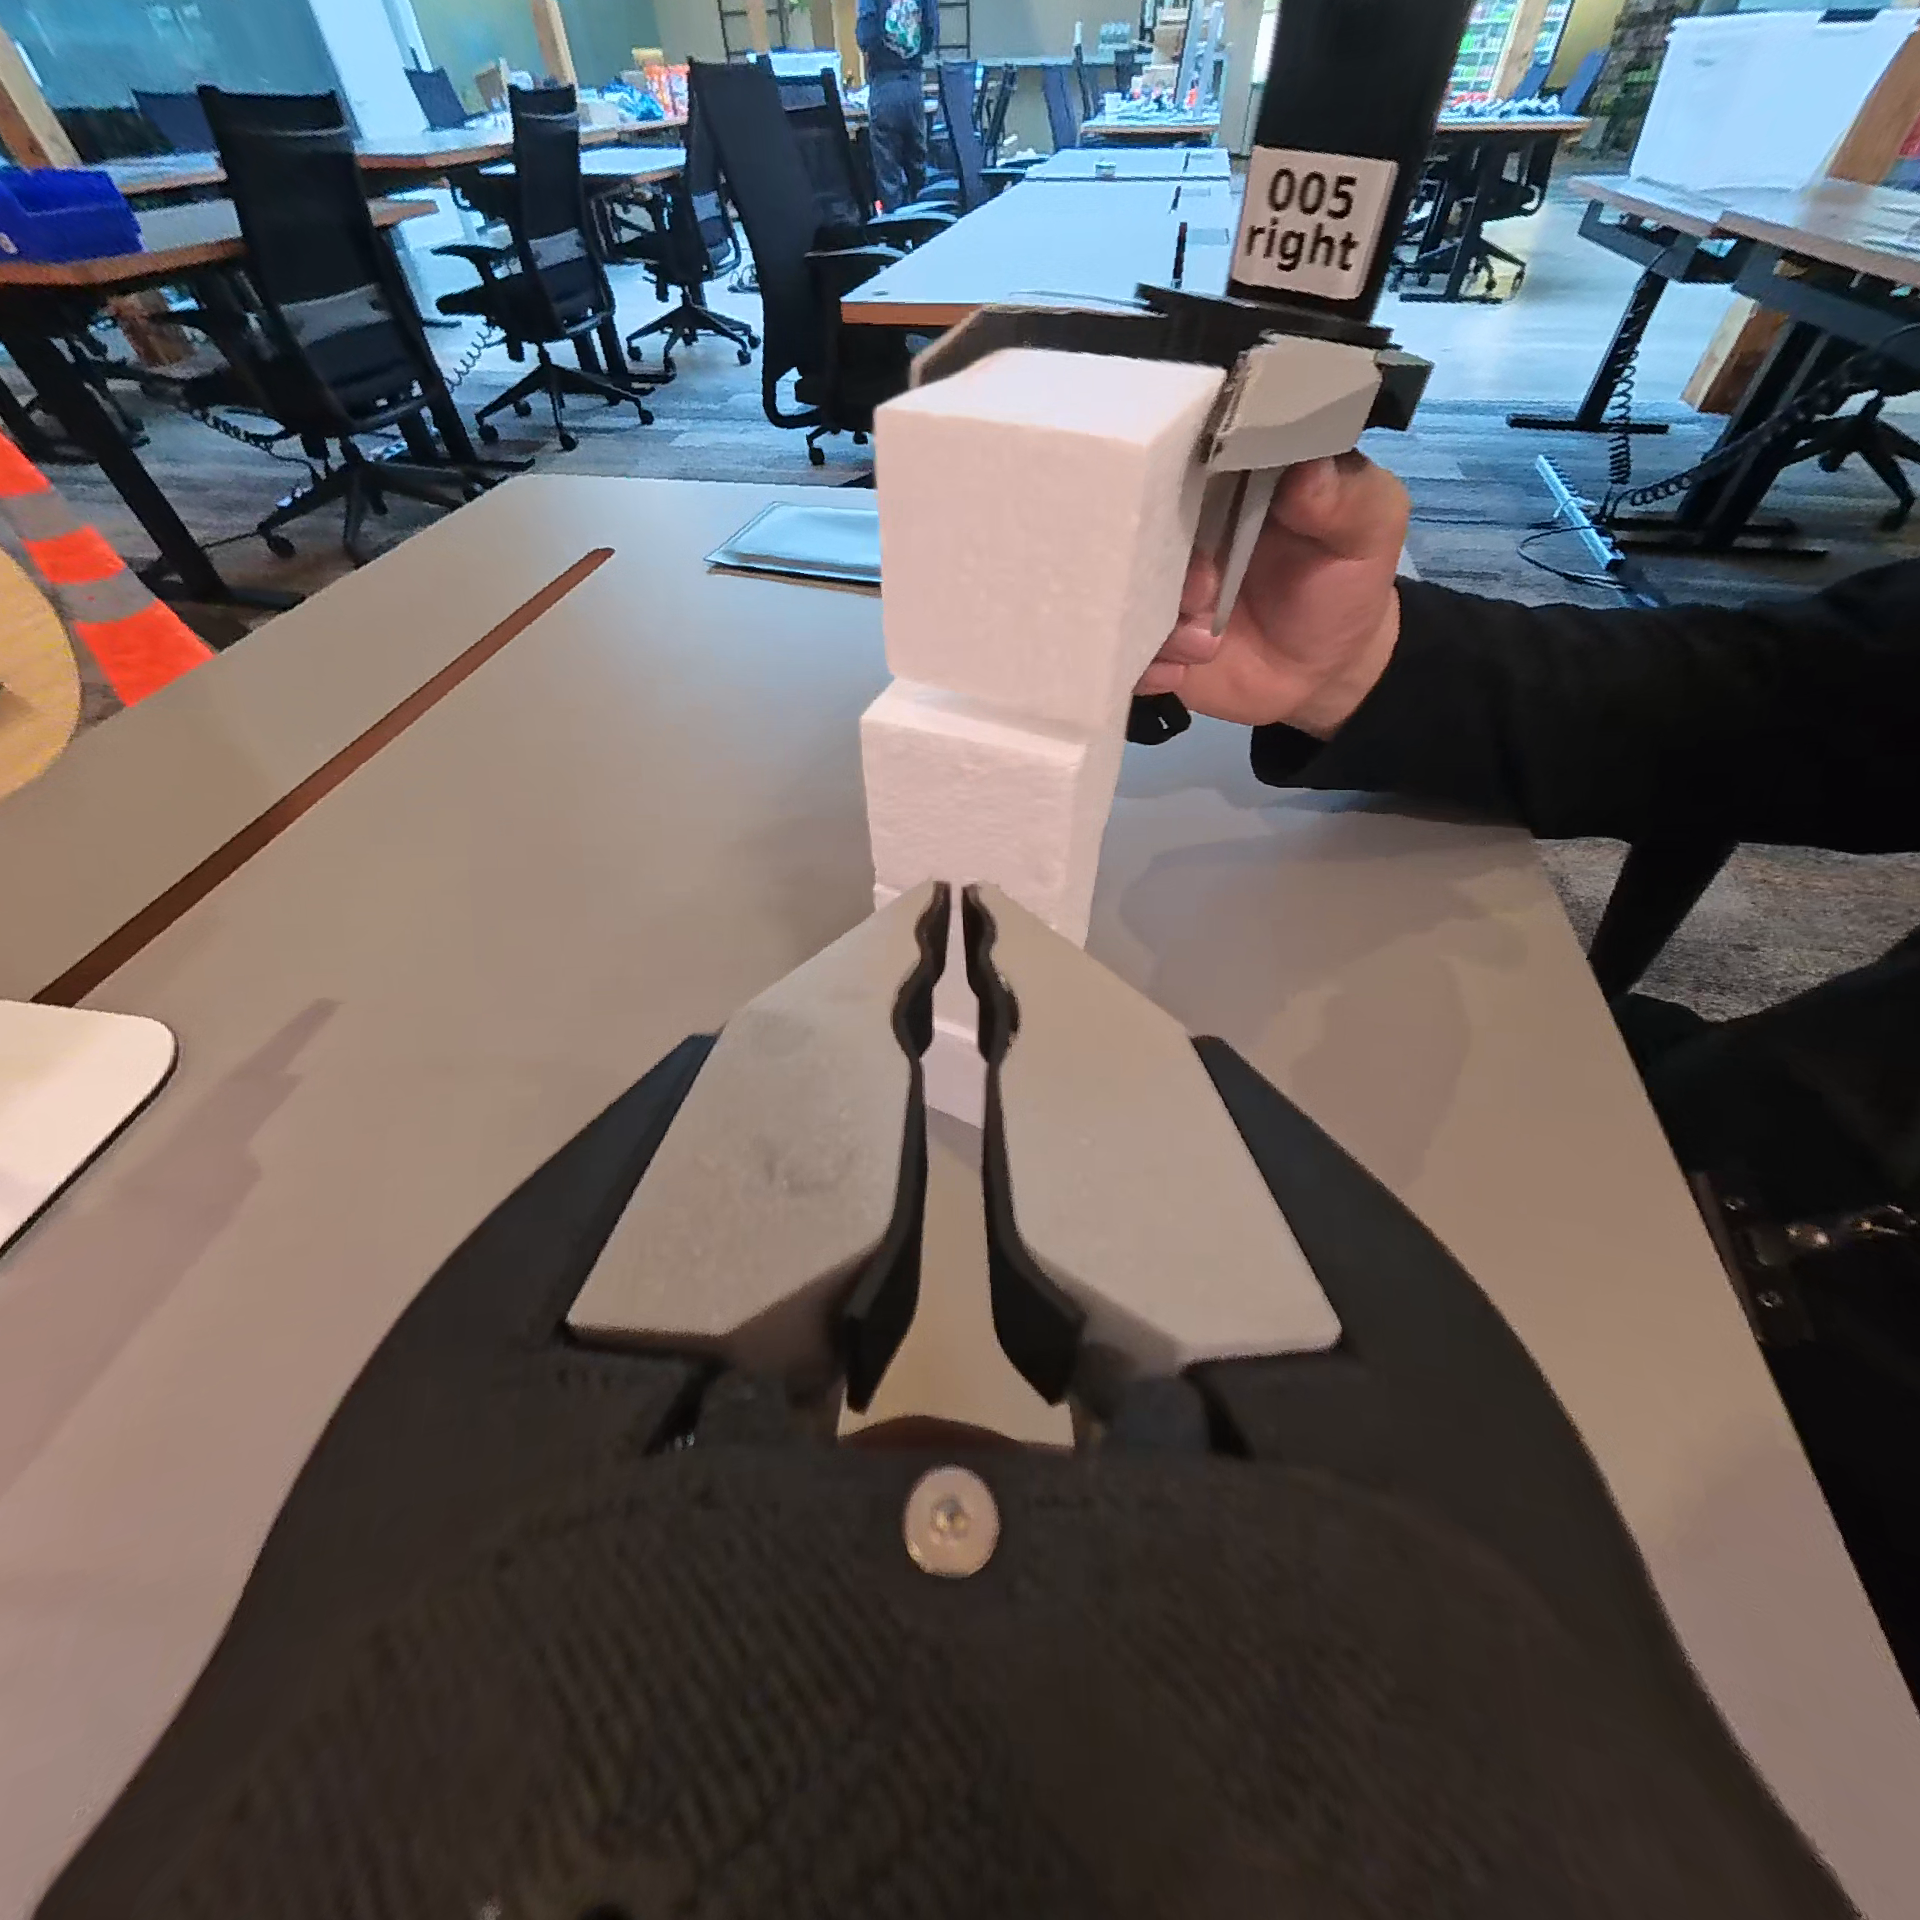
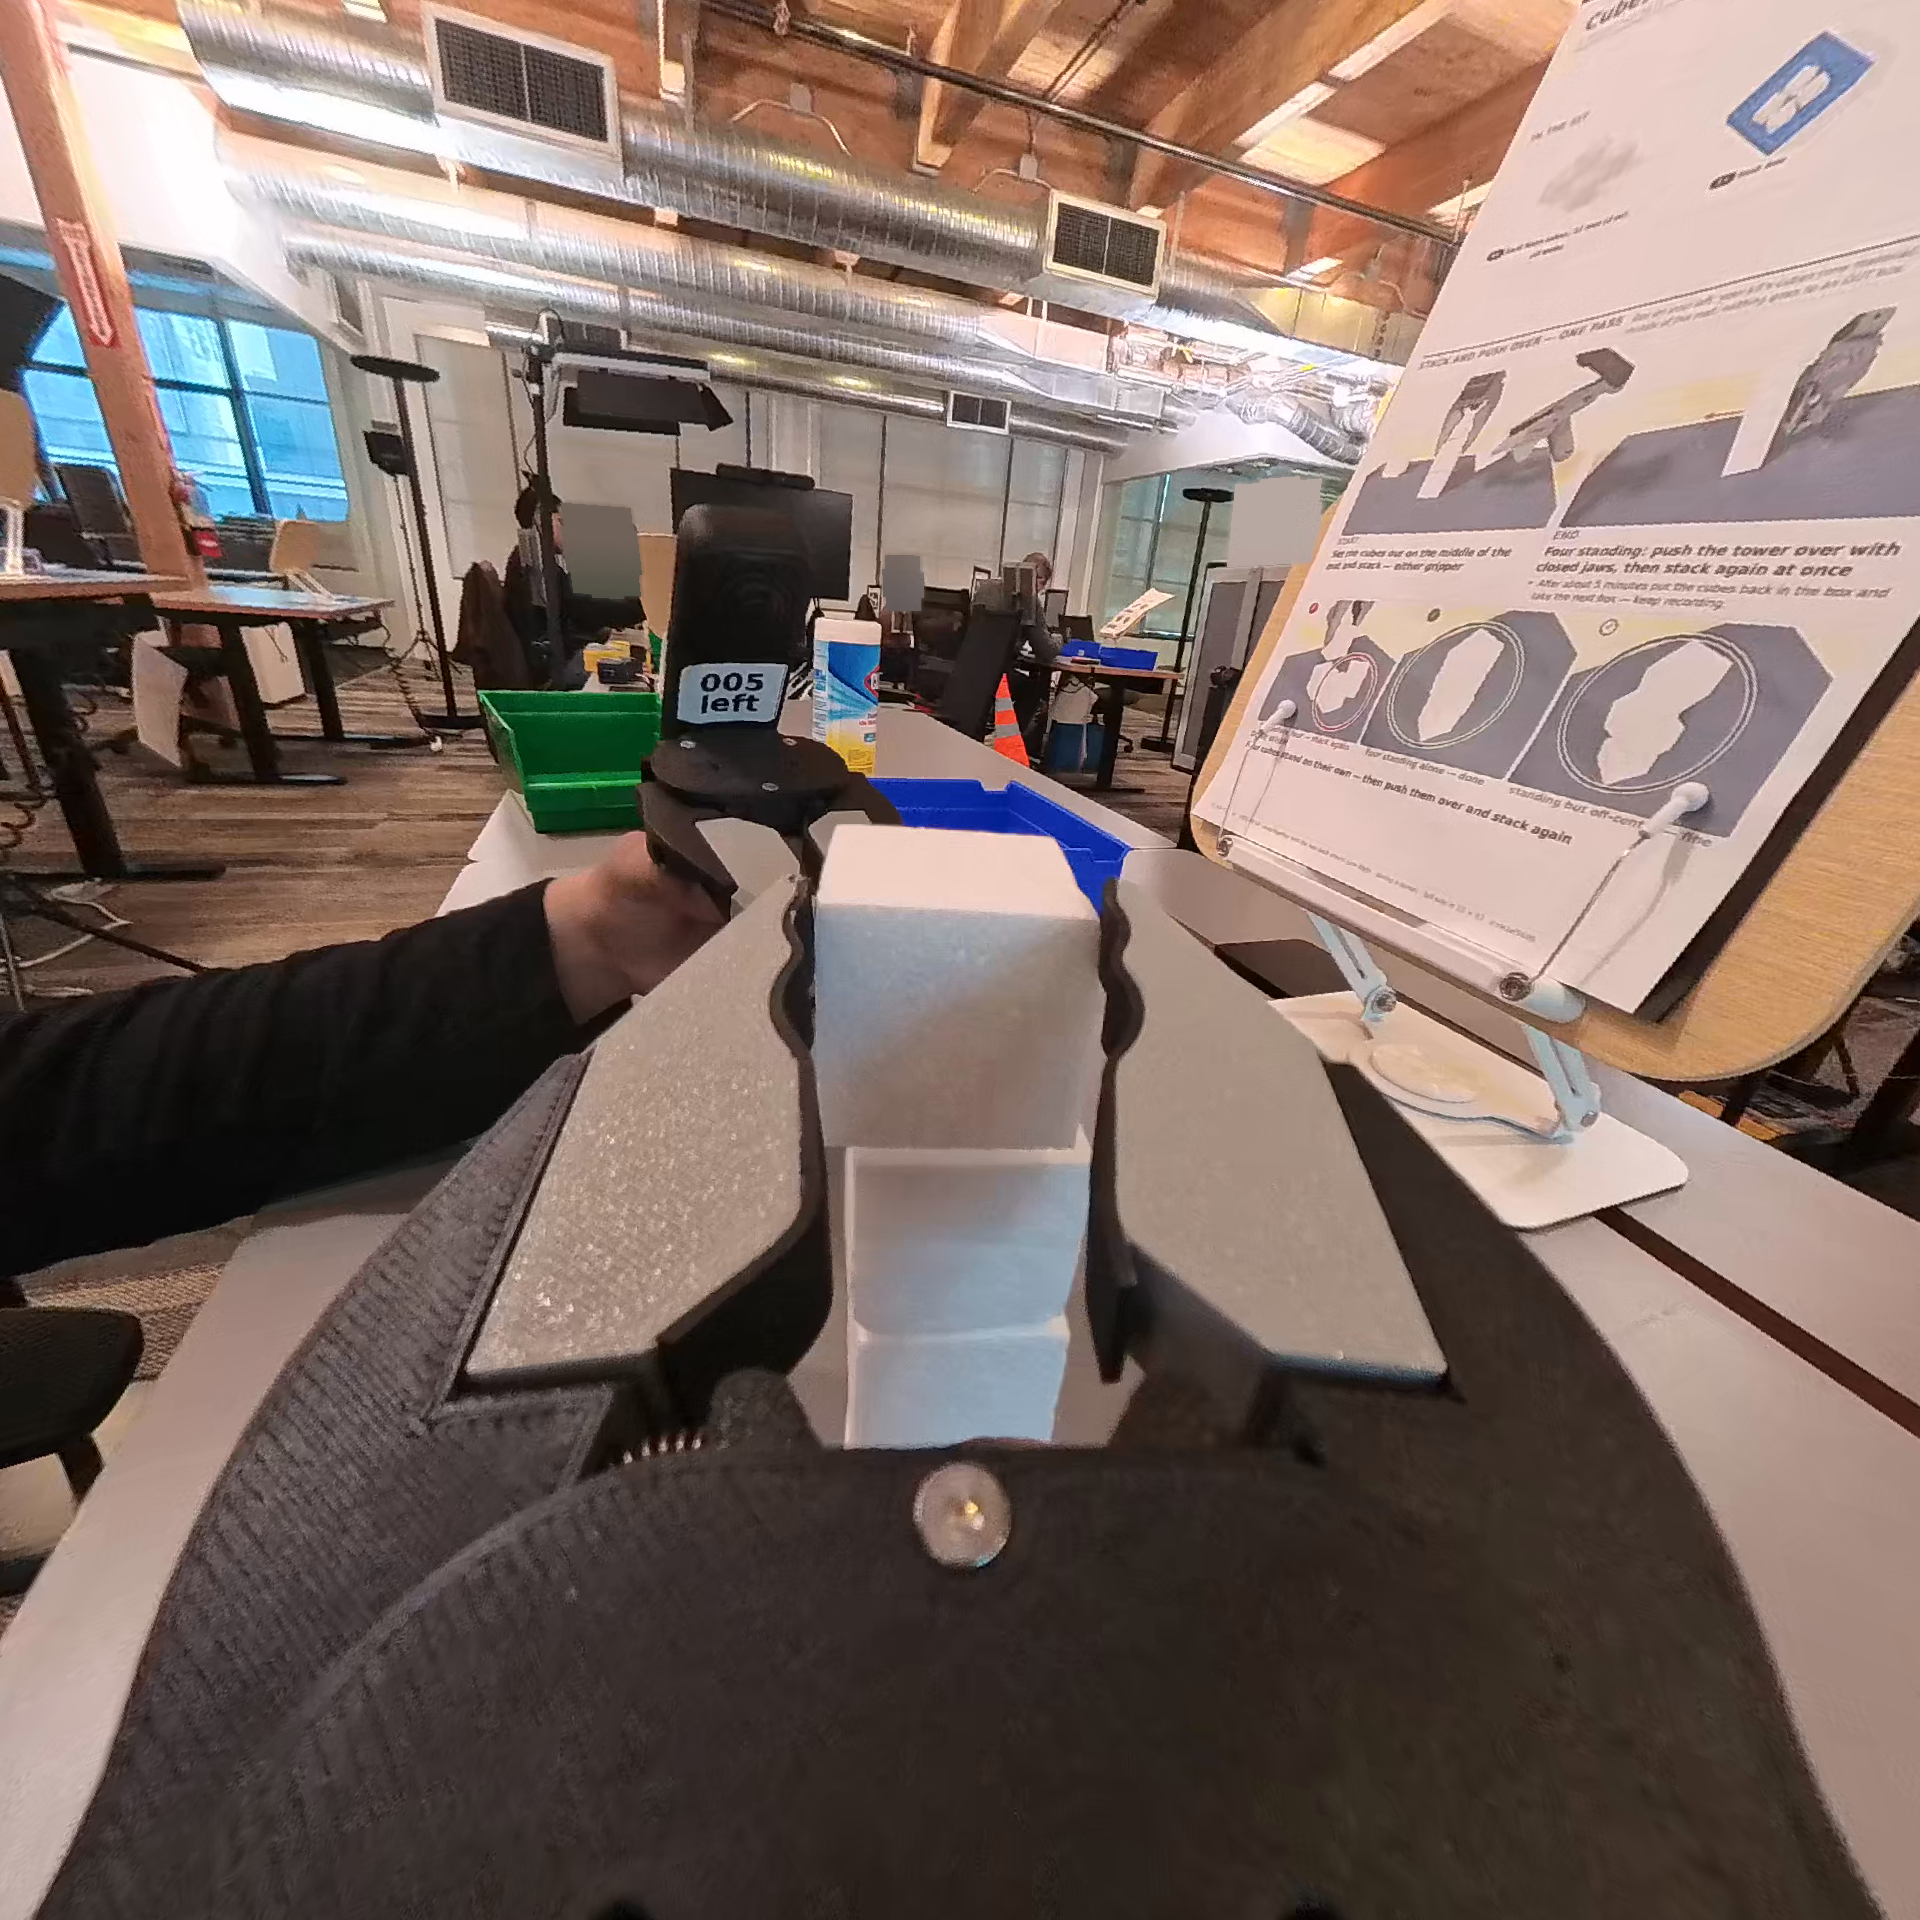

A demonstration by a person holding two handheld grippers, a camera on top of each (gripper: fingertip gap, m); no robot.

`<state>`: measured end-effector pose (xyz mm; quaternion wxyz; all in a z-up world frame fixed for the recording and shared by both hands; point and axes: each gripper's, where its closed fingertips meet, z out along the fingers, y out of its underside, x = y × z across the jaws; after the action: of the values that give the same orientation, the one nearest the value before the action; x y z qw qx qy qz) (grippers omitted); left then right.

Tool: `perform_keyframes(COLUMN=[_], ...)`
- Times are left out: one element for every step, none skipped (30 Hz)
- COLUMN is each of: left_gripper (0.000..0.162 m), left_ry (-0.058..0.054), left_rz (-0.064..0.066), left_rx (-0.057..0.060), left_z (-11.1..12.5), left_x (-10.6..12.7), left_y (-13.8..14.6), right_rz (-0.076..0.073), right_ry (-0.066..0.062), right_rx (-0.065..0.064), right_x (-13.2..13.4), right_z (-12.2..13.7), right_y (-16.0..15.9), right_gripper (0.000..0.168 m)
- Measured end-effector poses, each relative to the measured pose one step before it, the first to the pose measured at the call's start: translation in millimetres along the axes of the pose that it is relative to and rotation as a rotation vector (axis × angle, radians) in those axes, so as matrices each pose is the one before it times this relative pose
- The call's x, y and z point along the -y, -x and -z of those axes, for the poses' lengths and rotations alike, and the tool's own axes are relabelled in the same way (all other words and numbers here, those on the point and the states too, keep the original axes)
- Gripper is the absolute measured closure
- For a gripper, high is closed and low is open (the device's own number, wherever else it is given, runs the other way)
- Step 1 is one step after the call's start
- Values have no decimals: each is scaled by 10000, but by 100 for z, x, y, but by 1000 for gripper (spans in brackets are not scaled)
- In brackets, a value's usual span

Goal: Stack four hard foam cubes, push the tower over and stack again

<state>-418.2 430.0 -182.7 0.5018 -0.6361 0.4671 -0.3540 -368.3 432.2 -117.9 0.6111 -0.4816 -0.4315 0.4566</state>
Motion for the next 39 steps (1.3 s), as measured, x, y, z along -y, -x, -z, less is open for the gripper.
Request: perform_keyframes(left_gripper=[162, 162, 162, 162, 162, 162, 162, 162, 162, 162, 162, 161, 160, 160, 159, 159, 159, 157, 157, 156, 156, 156, 155, 155, 154, 154, 154, 153, 153, 152, 152, 152, 152, 152, 152, 152, 152, 152, 152], left_ry=[14, 4, 5, 3, 2, -6, -16, -10, 9, 5, -3, 30, 109, 187, 216, 214, 177, 105, 29, -24, -51, -63, -55, -44, -35, -8, 14, 17, 26, 34, 21, 7, 9, 3, -13, -23, -23, -29, -29], left_rz=[62, 47, 39, 26, 19, 17, 23, 43, 62, 71, 96, 152, 218, 243, 234, 227, 219, 194, 166, 143, 125, 114, 105, 86, 65, 51, 35, 17, 3, -6, -18, -25, -21, -14, -7, 5, 18, 27, 33], left_rx=[74, 44, 30, 42, 33, 27, 42, 42, 52, 81, 63, 7, -16, 66, 178, 184, 107, 20, -24, -29, -21, -30, -49, -36, -24, -39, -30, -7, -1, -8, 2, 9, 10, 13, 17, 18, 11, 17, 16], left_z=[13, 8, -5, 2, 4, 10, 19, 12, 31, 22, 11, -38, -90, -163, -190, -186, -157, -97, -31, 19, 67, 69, 59, 48, 33, 27, -13, -26, -37, -40, -25, -21, -2, 16, 22, 29, 29, 36, 31], left_x=[-22, -8, -26, -16, -14, 5, 4, -1, -40, -53, -50, -135, -292, -416, -470, -487, -412, -281, -126, -23, 39, 70, 53, 52, 43, -13, -41, -38, -46, -43, -23, -5, 2, 8, 38, 39, 27, 42, 30], left_y=[177, 104, 87, 94, 77, 74, 98, 112, 148, 214, 203, 150, 167, 317, 511, 515, 395, 252, 139, 111, 89, 50, 13, 20, 29, -8, -9, 3, 12, -37, -16, -29, -15, 7, 22, 26, 47, 52, 72], right_rz=[39, -10, -70, -90, -77, -39, -6, 7, 16, 30, 30, 12, -5, 3, 24, 39, 1, -17, 0, 5, -3, -8, -6, 1, 8, 11, 6, -3, -12, -22, -18, -1, 5, -1, -2, 12, 33, 55, 73], right_ry=[9, -17, -41, -47, -11, 28, 42, 36, 14, -7, -15, -3, 25, 61, 89, 45, -12, 0, 0, -5, 8, 47, 52, 45, 21, -3, 2, 12, 11, 8, -3, -17, -33, -51, -64, -93, -131, -159, -179], right_rx=[-61, -50, -6, 4, -3, -4, 6, 15, 13, 7, 5, 12, 13, -3, -31, -49, -31, -3, -26, -37, -15, 1, 8, -9, -1, 4, 6, 1, -2, 22, 17, -4, -5, 12, 12, -9, -6, -7, -33], right_x=[-16, 27, 38, 34, -46, -116, -137, -94, -37, 22, 22, 1, -54, -141, -184, -112, 7, -1, -10, -2, -46, -108, -126, -104, -54, -4, -2, -37, -38, -43, -5, 31, 69, 120, 155, 219, 318, 373, 443], right_z=[68, 67, 54, 30, -8, -46, -62, -64, -65, -37, -35, -42, -38, -51, -68, -47, -7, 6, 9, 5, -21, -46, -59, -61, -43, -11, -14, 4, -4, -2, 16, 34, 72, 87, 120, 172, 211, 255, 301], right_y=[-166, -171, -108, -85, -88, -49, 9, 49, 76, 87, 63, 58, 34, -2, -38, -64, -43, -15, -47, -67, -19, -2, 21, 12, 39, 41, 28, 17, -10, 40, 23, 15, 8, 36, 47, 20, 53, 50, 24], right_gripper=[116, 116, 116, 116, 116, 116, 116, 116, 116, 116, 116, 116, 116, 116, 116, 116, 116, 116, 116, 116, 116, 115, 113, 111, 110, 110, 110, 109, 109, 108, 107, 106, 105, 104, 103, 102, 100, 100, 100])
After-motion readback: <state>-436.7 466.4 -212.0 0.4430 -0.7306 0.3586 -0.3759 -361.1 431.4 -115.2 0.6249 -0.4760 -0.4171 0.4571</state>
